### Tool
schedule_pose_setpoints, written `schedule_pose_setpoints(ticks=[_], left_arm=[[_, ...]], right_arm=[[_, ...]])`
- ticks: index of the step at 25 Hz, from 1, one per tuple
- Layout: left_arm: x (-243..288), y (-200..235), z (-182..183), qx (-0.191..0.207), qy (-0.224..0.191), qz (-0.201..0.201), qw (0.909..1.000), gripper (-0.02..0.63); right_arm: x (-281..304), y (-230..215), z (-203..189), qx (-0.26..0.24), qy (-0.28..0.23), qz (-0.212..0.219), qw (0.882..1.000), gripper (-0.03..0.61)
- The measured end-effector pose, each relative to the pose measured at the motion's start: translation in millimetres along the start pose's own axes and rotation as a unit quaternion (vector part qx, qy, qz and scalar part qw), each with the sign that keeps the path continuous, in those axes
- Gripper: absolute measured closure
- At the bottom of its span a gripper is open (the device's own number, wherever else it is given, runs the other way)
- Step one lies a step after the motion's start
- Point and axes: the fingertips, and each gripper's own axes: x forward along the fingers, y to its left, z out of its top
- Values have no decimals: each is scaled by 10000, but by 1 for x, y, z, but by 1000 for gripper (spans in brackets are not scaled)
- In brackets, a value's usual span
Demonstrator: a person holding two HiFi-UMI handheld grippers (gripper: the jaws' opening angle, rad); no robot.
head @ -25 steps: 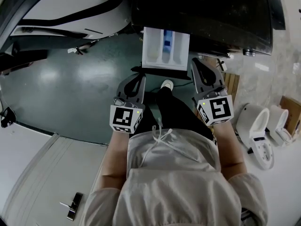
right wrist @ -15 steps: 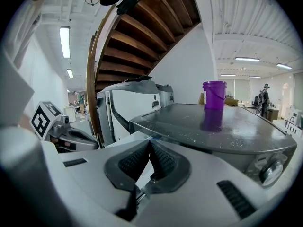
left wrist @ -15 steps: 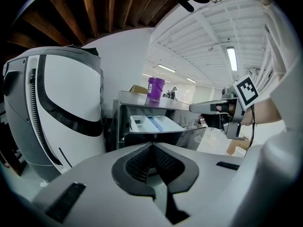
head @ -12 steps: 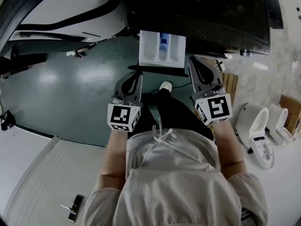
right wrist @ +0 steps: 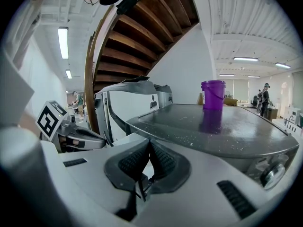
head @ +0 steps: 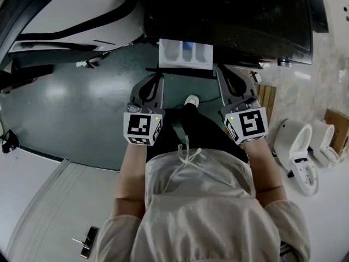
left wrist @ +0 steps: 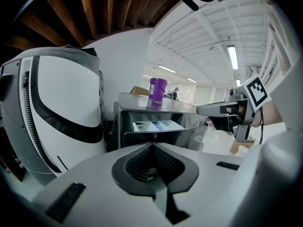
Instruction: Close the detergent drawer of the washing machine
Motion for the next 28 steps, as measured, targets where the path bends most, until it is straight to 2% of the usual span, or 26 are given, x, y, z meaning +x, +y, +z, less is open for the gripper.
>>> schedule_pose_setpoints(ticks=[11,28], left_arm=[[33,13,4,278,337,-3,9990,597],[70,32,27,-153,407,239,9988,597]], right_arm=[[18,-3,7,54,-59,57,10000,574],[32,-20,12,103,-42,-33,9999,574]])
